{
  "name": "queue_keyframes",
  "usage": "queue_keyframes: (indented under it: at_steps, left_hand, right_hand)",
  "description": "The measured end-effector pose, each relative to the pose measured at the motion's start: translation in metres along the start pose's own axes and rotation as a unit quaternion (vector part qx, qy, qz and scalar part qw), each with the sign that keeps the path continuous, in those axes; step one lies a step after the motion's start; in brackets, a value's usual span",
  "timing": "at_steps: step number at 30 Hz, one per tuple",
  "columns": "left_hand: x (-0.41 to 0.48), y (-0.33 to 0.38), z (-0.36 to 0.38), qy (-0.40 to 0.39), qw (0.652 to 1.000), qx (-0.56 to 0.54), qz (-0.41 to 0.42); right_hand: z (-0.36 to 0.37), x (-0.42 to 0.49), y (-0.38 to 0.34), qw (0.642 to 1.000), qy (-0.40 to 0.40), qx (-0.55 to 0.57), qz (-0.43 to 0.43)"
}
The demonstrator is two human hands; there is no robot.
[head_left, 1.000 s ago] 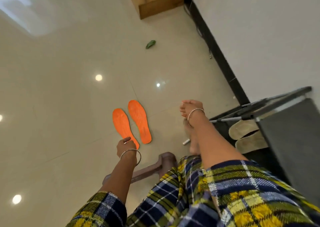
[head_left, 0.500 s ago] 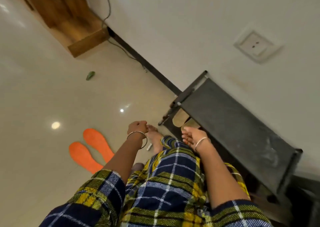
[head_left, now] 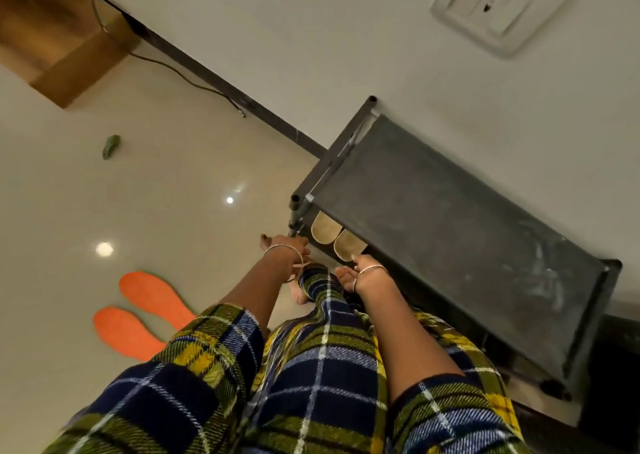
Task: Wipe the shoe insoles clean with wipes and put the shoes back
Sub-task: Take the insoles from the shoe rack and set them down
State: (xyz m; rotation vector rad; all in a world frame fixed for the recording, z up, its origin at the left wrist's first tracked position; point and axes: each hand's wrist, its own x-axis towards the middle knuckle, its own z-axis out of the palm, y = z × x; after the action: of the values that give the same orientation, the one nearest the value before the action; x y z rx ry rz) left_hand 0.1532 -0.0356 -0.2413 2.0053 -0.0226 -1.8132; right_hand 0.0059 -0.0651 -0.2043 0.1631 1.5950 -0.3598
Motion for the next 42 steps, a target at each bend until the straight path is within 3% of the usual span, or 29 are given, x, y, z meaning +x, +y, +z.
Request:
queue_keyframes:
  at_steps: [5,10,13,20,27,34,42]
  left_hand:
    - [0.011,0.016,0.016,-0.043,0.998,0.039,-0.002]
    - [0.038,0.017,0.030,0.032,0.999,-0.001,0.023]
    - [0.040,0.017,0.032,0.101,0.991,0.066,0.059]
    - [0.010,-0.027,0.019,0.108,0.983,0.029,0.143]
    - [-0.063,-0.067,-0.020,0.138,0.976,-0.056,0.159]
    - [-0.136,-0.096,-0.056,0.119,0.956,-0.219,0.154]
    - [-0.183,-0.147,-0.120,0.110,0.918,-0.373,0.070]
  right_hand:
    - [0.002,0.032,-0.007,0.999,0.006,0.049,0.021]
    - [0.007,0.052,-0.005,1.000,-0.002,0.018,-0.004]
    - [0.008,0.053,-0.006,1.000,0.003,-0.010,-0.010]
    - [0.010,0.016,0.006,0.997,-0.042,-0.065,-0.015]
    - [0.013,-0.060,0.015,0.990,-0.091,-0.082,-0.065]
    - [0.008,-0.146,0.014,0.984,-0.150,0.002,-0.095]
    - [0.036,-0.218,0.068,0.950,-0.174,-0.159,-0.206]
